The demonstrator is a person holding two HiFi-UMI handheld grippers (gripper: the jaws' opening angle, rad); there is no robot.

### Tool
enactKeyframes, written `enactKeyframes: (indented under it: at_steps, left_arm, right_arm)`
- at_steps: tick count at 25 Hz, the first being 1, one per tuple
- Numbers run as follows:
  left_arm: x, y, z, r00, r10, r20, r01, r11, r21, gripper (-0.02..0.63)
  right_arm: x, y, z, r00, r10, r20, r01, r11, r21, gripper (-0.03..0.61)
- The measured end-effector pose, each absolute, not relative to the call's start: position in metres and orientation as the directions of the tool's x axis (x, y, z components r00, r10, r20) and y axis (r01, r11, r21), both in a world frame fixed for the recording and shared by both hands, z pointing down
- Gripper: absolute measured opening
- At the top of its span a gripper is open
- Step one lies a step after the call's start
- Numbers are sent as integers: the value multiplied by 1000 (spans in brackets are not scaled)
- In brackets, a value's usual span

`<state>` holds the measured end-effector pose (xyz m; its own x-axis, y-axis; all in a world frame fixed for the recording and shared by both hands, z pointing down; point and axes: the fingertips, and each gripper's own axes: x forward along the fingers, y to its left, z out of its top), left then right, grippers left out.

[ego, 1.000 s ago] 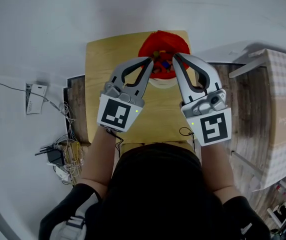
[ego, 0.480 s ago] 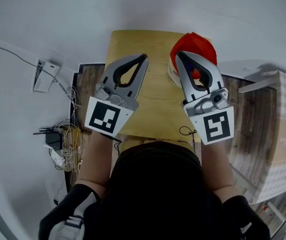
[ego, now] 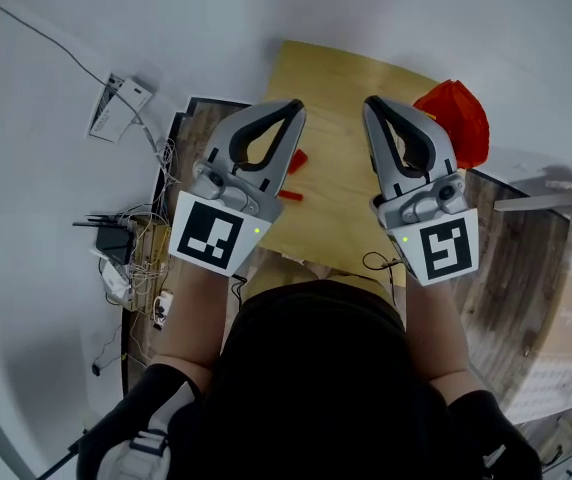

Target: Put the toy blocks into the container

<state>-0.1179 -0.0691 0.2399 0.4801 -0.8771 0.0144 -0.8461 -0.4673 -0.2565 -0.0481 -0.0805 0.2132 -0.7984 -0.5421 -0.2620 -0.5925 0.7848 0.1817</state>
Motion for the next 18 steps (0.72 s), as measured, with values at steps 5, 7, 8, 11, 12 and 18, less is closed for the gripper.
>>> enactKeyframes:
  at_steps: [5,7,8,11,12,18]
  left_arm:
    - [-145,-61,244,458,-889,26,-855,-448,-260,11]
    - [-151,-60,248,448,-893,44,-849,-440,-293,11]
    - [-153,-59,252,443,-894,61,-841,-438,-317,11]
    - [-154,-56,265,428,-897,111,-810,-436,-393,11]
    - [-154,-55,270,427,-896,125,-801,-439,-408,11]
    - [-154,-49,335,450,-822,348,-710,-566,-418,11]
  right_arm:
    - [-77,-74,215,-816,-516,-260,-566,805,178,28]
    - [-85,-72,217,-824,-507,-254,-555,812,180,28]
    - [-88,-71,218,-827,-502,-252,-550,816,180,28]
    - [-99,-68,221,-834,-496,-240,-541,819,189,28]
    - [-102,-66,223,-838,-493,-234,-538,820,197,28]
    - [-118,-60,239,-853,-486,-188,-519,825,222,28]
